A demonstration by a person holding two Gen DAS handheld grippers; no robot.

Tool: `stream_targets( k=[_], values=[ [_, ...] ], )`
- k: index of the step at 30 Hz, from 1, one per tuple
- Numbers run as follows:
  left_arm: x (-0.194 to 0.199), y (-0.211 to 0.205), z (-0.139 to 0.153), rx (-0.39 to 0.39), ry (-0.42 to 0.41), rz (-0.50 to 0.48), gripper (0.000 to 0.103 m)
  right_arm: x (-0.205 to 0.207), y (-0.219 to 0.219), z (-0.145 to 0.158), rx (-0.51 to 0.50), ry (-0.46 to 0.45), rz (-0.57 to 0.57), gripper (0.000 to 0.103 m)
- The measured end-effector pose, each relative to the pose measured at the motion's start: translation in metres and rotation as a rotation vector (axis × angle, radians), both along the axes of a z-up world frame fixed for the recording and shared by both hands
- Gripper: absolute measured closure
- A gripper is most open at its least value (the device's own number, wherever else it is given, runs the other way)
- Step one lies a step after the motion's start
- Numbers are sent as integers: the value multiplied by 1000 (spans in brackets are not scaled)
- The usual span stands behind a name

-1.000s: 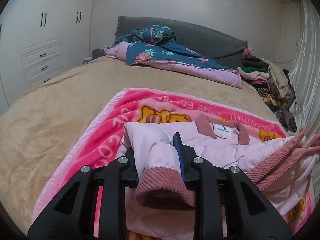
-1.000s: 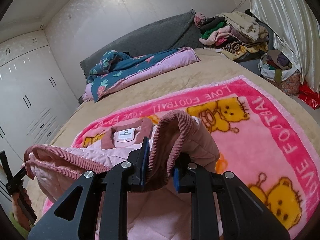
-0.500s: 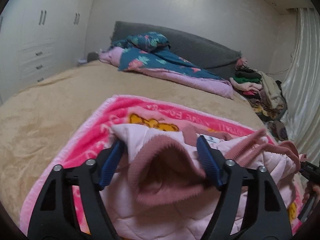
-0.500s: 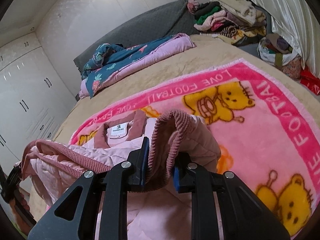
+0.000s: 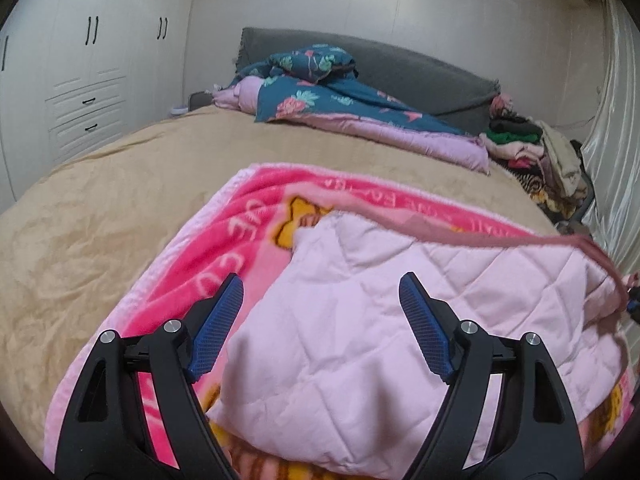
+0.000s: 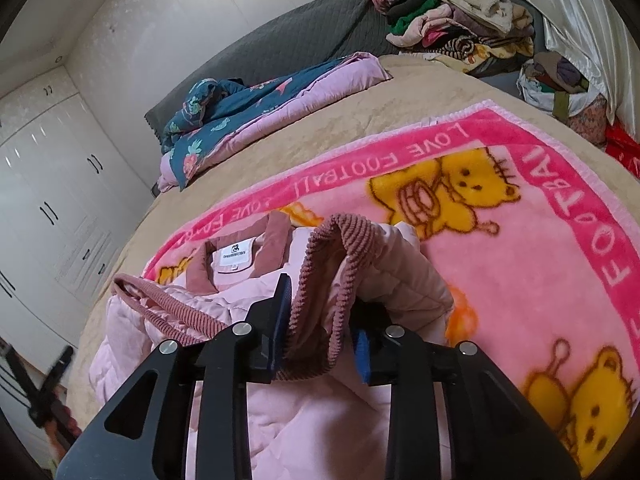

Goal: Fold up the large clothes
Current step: 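Press the folded jacket bundle flat with both open grippers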

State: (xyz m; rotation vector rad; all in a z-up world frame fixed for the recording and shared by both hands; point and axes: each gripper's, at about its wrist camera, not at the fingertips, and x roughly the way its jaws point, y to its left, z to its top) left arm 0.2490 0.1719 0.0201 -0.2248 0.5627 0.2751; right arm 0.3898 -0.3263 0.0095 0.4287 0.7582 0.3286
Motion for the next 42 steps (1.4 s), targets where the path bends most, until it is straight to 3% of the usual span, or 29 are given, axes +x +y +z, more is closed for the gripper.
stream_targets(
  k=[1,3,5,9,11,16,21,25,30,34,39,42],
  values=[
    [2,1,-4,0,12,-2,31,1,-2,0,31,5,5,64],
    [2,2,-10,-2,26,-8,31,0,-6,1,87,-6,3,30],
    [3,1,-11,1,33,-9,31,-5,-3,10,24,-44,-30,22],
    [3,0,-12,8,37,-17,28,-17,0,22,-46,-105,-25,15],
    [3,1,-14,13,44,-14,26,-28,-1,26,-89,-139,-23,12],
    [2,1,-16,22,59,-11,11,-60,-2,27,-206,-214,-18,8],
    [-5,13,-22,-10,68,-23,10,-96,-1,15,-297,-249,-4,5],
    [-13,38,-42,-172,70,-61,10,-121,1,-2,-360,-244,21,4],
    [-24,56,-62,-252,103,-37,10,-138,3,-31,-396,-194,61,4],
    [-30,61,-84,-390,105,-92,9,-142,4,-50,-377,-165,67,4],
    [-31,53,-81,-356,78,-116,9,-134,3,-63,-380,-160,53,4],
    [-26,41,-80,-276,101,-125,9,-123,-1,-64,-381,-161,38,4]
  ],
)
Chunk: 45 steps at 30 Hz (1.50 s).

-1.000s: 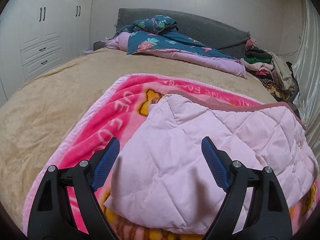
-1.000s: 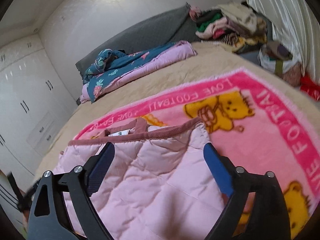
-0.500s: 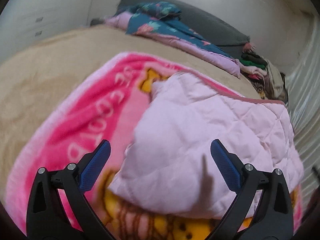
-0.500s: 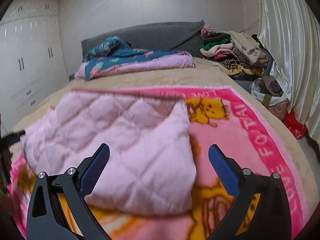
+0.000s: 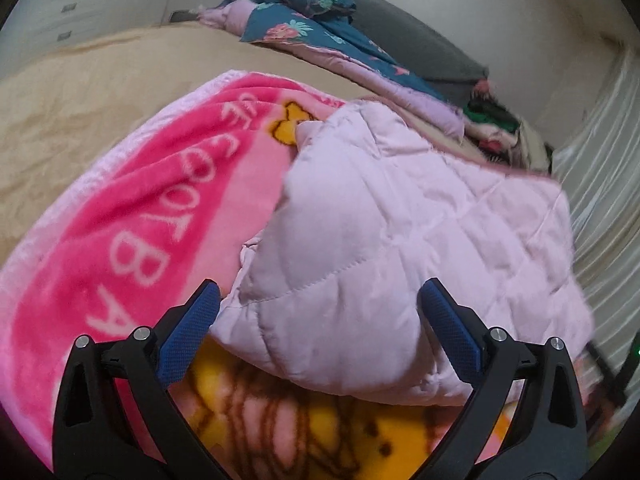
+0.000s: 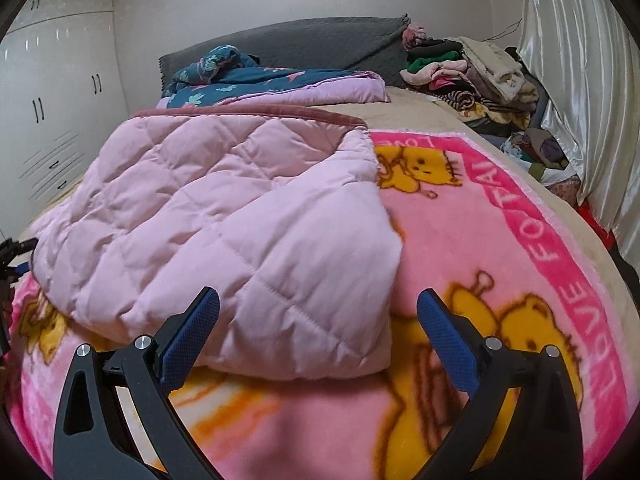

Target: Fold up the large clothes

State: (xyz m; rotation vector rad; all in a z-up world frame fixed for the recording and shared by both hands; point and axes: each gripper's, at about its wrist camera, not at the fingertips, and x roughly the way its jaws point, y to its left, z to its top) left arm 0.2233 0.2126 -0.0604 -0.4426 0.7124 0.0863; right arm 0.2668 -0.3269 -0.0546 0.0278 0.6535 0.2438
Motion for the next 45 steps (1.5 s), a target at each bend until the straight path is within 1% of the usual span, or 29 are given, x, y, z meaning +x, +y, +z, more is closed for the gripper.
stream_targets(
  k=[3,5,6,7,8,9,10,11,12,13,14,18,21,23,26,29,34,42,45],
  values=[
    [3,-4,2,32,-4,-6,9,12,-1,-2,15,8,16,4],
    [6,-7,3,68,3,-3,11,21,2,-6,12,19,32,5],
    [6,-10,4,94,7,-5,19,21,4,-7,15,18,41,14],
    [8,-15,5,128,10,-11,32,23,6,-8,23,18,61,24],
    [9,-21,7,161,2,-23,40,24,10,-8,7,13,60,39],
    [9,-27,9,190,-4,-32,57,23,14,-7,-14,5,62,53],
    [11,-34,11,230,-9,-41,66,23,18,-6,-26,1,71,61],
    [13,-44,14,294,-14,-54,71,23,21,-3,-41,-14,70,69],
    [16,-51,17,340,-18,-57,76,23,23,1,-50,-22,63,72],
    [18,-56,19,376,-24,-54,79,23,25,6,-52,-30,56,74],
    [22,-58,22,388,-31,-48,80,25,26,12,-50,-45,47,76],
    [33,-52,38,357,-73,-14,83,34,29,40,-50,-132,22,79],
    [49,-54,54,388,-96,-3,83,52,33,57,-50,-161,1,80],
    [60,-55,61,399,-96,4,83,69,37,61,-68,-162,-14,80],
    [82,-54,60,409,-69,5,83,93,39,53,-78,-134,-47,80],
    [94,-56,54,434,-49,1,83,107,42,42,-103,-116,-64,80],
    [103,-53,44,444,-22,3,83,117,44,32,-115,-100,-71,80],
    [115,-55,38,437,13,14,83,139,52,10,-146,-16,-76,80],
    [120,-56,32,445,39,15,81,145,55,1,-153,7,-75,79]
  ],
)
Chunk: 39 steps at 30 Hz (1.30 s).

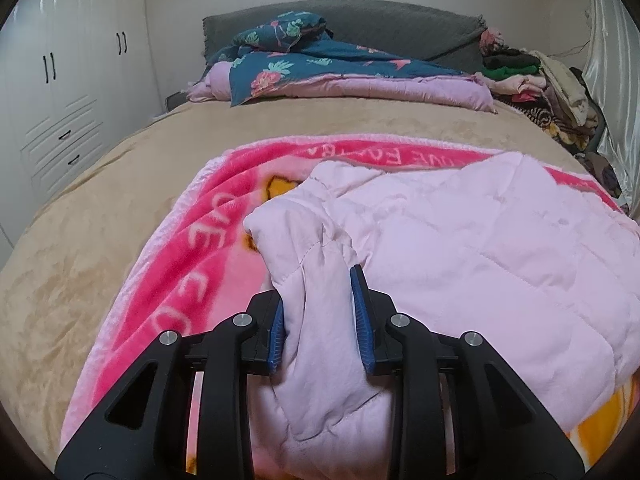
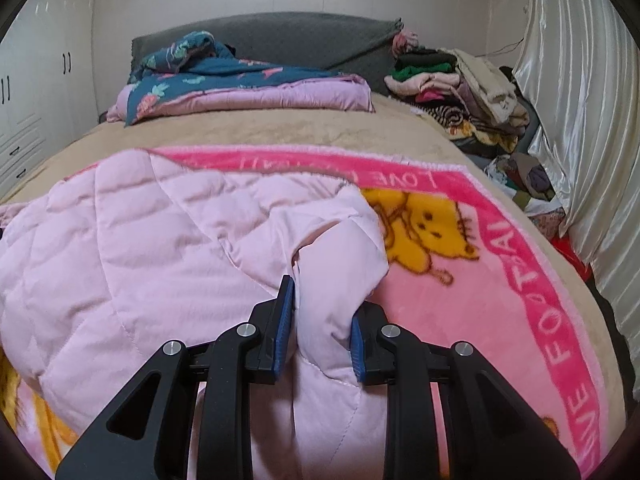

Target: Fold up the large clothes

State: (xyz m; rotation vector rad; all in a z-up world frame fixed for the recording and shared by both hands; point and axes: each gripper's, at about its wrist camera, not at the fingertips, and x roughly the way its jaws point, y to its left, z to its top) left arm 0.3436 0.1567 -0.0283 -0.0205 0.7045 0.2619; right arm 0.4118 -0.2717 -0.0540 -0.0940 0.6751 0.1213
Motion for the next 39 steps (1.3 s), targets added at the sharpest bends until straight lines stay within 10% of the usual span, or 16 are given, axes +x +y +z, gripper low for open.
stream_targets(
  k=[20,27,39],
  values=[
    [-5,2,-25,-43,35,50,66,8,4,-31,-34,84,-46,64],
    [-25,11,-13,-99,7,55,38,-16,-20,-9,53,37,-102,13],
    [-56,7,20,-131,-62,60,10,-84,-36,51,166,-126,-54,4]
  ],
)
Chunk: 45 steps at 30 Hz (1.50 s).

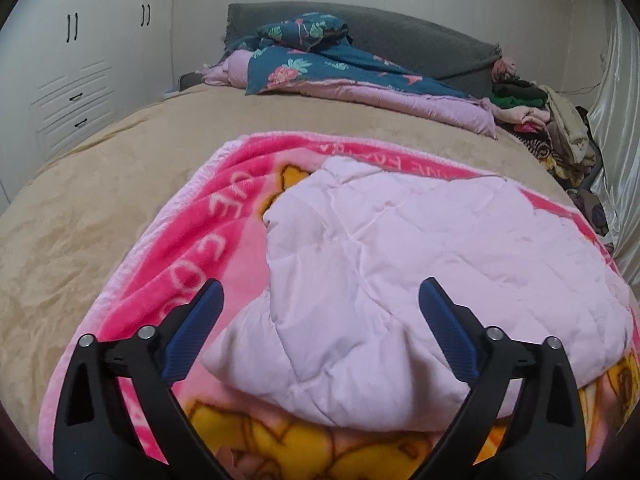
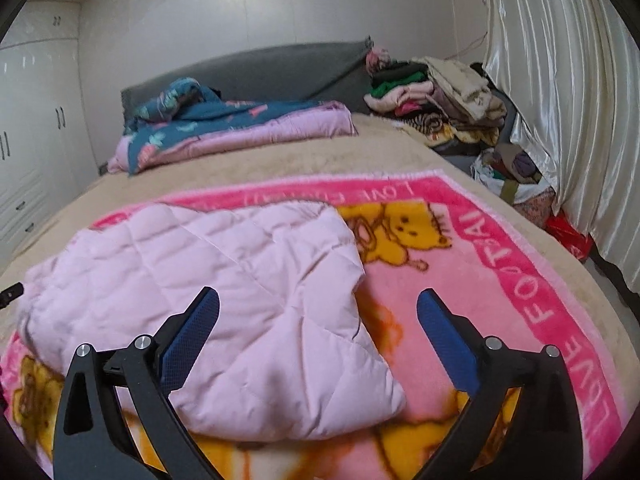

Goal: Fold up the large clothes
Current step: 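Open both grippers and move them to the side of the bundle, then grasp the bundle side with both grippers and fold it over onto itself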

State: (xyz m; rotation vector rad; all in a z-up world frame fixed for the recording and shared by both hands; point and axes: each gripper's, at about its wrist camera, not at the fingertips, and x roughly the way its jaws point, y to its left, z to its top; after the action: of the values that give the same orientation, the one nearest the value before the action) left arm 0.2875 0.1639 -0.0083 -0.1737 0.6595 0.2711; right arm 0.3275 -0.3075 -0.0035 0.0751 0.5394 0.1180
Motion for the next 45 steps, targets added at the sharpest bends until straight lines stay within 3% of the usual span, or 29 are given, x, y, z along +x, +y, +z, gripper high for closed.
stream_targets(
  k=[11,17,23,32,38,45],
  values=[
    [-29,-8,14,4,-25,15,10,-49,7,21,-4,-52,50,4],
    [-43,-8,7,-53,-5,26,10,-59,11,7,42,18,56,4],
    [-40,-1,-28,-226,53,52,10,-47,8,-36,206,180,9,4],
    [-20,38,-85,-678,27,117,10,-12,7,-87,437,340,-66,4],
    [1,49,-105,-791,-7,139,8,11,-2,-104,579,348,-131,4],
    [18,49,-113,-784,-23,154,8,33,-7,-122,648,325,-121,4]
  ],
)
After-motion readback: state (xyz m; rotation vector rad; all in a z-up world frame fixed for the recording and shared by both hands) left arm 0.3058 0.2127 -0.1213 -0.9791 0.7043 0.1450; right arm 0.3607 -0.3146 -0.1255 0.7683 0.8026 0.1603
